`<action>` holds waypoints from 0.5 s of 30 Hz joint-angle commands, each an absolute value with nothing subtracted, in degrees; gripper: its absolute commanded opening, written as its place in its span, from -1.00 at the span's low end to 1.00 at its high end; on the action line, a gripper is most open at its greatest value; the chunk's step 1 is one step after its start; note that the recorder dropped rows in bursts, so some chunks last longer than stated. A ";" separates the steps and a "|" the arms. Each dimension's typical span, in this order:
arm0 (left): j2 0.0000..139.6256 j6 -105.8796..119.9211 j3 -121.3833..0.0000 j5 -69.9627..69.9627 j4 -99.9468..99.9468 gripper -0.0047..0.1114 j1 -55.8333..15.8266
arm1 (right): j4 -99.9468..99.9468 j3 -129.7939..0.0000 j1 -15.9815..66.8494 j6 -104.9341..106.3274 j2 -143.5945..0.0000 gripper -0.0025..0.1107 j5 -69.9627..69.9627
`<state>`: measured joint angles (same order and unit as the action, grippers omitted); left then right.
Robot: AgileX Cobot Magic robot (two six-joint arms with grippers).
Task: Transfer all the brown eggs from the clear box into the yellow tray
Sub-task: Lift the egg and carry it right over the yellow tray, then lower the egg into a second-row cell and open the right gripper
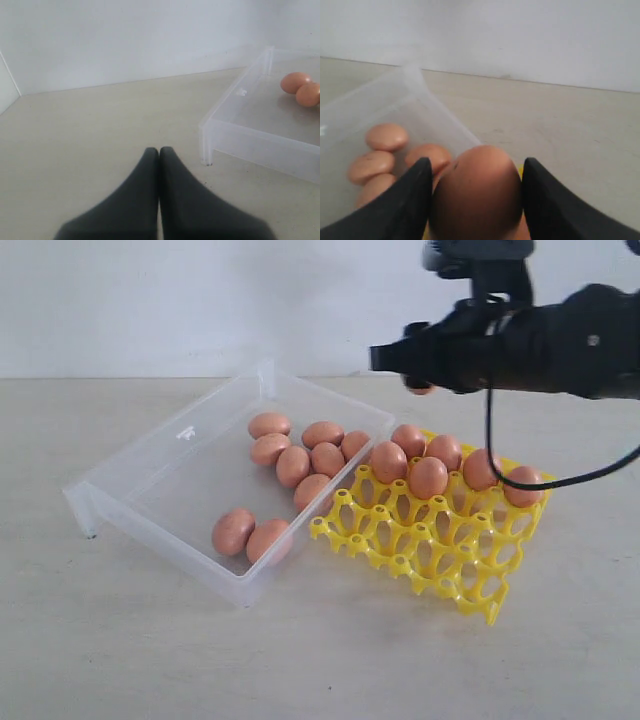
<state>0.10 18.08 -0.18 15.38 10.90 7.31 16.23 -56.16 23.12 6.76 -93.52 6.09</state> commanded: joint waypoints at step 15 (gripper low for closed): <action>0.00 17.56 0.00 14.94 11.12 -0.99 7.26 | 9.43 -36.13 18.27 13.06 -90.83 -0.96 26.14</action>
<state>0.10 18.08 -0.18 15.38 10.90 7.31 9.71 -36.34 18.70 15.90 -89.71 17.92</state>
